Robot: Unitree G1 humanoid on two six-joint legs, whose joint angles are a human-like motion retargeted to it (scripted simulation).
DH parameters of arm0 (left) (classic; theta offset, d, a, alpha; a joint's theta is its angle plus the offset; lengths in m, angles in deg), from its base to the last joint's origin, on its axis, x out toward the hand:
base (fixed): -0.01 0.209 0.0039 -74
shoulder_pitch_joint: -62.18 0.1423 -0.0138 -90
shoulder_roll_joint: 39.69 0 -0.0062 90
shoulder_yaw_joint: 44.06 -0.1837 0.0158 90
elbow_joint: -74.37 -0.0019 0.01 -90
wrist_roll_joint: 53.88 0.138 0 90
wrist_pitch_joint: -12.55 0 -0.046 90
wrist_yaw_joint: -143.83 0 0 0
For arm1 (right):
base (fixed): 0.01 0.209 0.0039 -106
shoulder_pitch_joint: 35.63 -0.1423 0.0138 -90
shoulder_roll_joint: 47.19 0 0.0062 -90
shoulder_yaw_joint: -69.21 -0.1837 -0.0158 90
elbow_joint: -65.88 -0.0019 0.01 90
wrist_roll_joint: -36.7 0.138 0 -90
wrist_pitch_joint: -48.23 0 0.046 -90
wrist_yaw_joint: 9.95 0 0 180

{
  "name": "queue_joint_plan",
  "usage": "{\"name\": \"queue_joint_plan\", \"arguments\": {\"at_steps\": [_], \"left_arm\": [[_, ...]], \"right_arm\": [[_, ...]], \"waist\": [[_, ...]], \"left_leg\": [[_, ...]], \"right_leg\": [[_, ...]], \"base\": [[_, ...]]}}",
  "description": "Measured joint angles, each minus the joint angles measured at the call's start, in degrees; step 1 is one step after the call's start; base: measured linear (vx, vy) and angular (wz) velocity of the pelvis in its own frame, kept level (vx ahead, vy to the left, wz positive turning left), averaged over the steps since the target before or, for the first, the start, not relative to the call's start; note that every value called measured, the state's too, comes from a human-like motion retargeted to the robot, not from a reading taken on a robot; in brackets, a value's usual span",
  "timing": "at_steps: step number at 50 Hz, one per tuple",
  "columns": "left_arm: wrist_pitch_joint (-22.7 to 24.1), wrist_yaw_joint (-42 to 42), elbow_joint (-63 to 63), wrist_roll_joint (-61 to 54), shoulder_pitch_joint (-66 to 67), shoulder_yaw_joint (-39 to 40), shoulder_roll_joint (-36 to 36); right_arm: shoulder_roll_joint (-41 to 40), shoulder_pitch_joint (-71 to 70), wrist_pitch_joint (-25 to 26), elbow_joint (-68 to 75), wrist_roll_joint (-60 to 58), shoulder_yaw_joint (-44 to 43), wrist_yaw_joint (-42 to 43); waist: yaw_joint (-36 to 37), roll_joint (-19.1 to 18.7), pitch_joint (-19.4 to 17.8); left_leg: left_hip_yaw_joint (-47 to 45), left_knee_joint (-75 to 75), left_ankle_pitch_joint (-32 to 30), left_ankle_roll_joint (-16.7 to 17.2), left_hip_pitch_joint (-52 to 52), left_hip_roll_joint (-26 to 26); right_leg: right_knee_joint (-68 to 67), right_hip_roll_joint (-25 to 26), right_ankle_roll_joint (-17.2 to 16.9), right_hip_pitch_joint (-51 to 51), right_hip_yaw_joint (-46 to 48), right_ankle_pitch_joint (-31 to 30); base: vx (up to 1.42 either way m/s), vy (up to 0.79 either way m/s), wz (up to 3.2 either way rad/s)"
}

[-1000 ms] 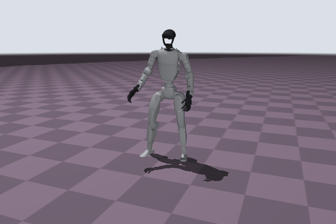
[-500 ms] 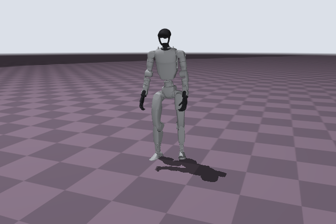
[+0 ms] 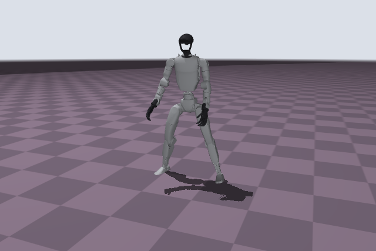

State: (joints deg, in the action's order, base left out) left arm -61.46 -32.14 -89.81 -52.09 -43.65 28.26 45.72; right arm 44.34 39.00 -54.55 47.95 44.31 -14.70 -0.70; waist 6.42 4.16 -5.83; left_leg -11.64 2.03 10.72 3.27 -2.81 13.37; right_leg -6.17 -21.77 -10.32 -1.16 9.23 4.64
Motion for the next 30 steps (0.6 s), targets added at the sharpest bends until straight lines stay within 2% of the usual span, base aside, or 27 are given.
{"name": "queue_joint_plan", "arguments": {"at_steps": [4, 7, 10, 15, 19, 22, 25, 30], "left_arm": [[-3.9, -3.4, -5.7, 5.5, -4.7, -3.8, -0.7], [-6.9, -5.7, -7.5, 9.8, -6.4, -4.9, 0.0], [-8.4, -6.0, -6.7, 11.0, -6.3, -3.5, 1.5], [-6.9, -3.9, -3.6, 5.3, -2.7, 0.3, 4.0], [-5.7, -4.4, -1.0, 0.4, 0.3, 0.9, 5.1], [-5.9, -6.2, -0.2, -0.5, 1.1, 1.6, 4.9], [-6.6, -8.6, -0.1, -1.2, 1.5, 4.4, 3.4], [-7.1, -9.1, -0.4, -5.4, 4.3, 10.4, 1.1]], "right_arm": [[-0.1, 1.0, 4.4, 4.6, -2.9, -5.9, -3.1], [-0.5, 1.6, 6.5, 6.4, -2.6, -8.0, -5.2], [-0.6, 1.9, 6.8, 6.9, -1.3, -7.9, -5.9], [-1.1, 2.1, 4.7, 7.2, -0.9, -7.3, -5.7], [-1.1, 2.1, 4.1, 7.1, -1.3, -5.8, -6.2], [-0.5, 2.0, 4.4, 6.9, -2.2, -3.5, -7.2], [0.6, 1.2, 4.7, 7.0, -3.4, 0.0, -8.7], [0.9, -2.0, 5.3, 7.2, -4.9, 2.5, -7.6]], "waist": [[1.2, -0.5, -1.8], [1.1, -1.8, -3.2], [-0.1, -2.9, -4.0], [-2.2, -2.8, -2.7], [-2.3, -2.5, -1.8], [-0.3, -2.6, -2.4], [1.3, -2.7, -3.4], [0.2, 0.1, -3.9]], "left_leg": [[0.0, -1.1, 1.5, 1.7, -0.2, -2.5], [-0.2, -2.0, 1.5, 1.6, -0.7, -3.4], [-0.5, -2.8, 2.0, 1.5, -1.0, -4.0], [-2.0, -1.9, 2.4, 0.9, -1.6, -6.4], [-2.6, -0.3, 2.5, -0.5, -2.2, -9.4], [-2.7, -1.2, 3.7, -2.1, -2.2, -11.5], [-4.4, -4.3, 7.0, -4.1, -1.5, -12.3], [-13.7, -7.8, 10.9, -6.0, -2.0, -9.3]], "right_leg": [[-6.2, -2.9, 2.8, -2.1, 4.5, -1.3], [-13.3, -2.8, 5.6, -4.2, 7.9, 2.3], [-18.8, 0.7, 6.6, -6.4, 6.9, 7.1], [-17.8, 10.4, 3.8, -8.6, 1.8, 11.7], [-8.1, 15.0, 4.6, -6.3, -1.9, 7.7], [-3.4, 14.3, 6.0, -4.5, -3.6, 4.7], [-2.1, 12.2, 5.2, -3.7, -4.7, 3.1], [-1.3, 8.3, 3.4, -3.4, -6.6, 2.1]], "base": [[0.03, 0.51, 0.01], [0.03, 0.42, -0.07], [0.04, 0.3, -0.1], [0.05, 0.18, -0.19], [0.04, 0.12, -0.16], [0.01, 0.12, -0.23], [0.0, 0.13, -0.16], [0.03, 0.13, -0.22]]}}
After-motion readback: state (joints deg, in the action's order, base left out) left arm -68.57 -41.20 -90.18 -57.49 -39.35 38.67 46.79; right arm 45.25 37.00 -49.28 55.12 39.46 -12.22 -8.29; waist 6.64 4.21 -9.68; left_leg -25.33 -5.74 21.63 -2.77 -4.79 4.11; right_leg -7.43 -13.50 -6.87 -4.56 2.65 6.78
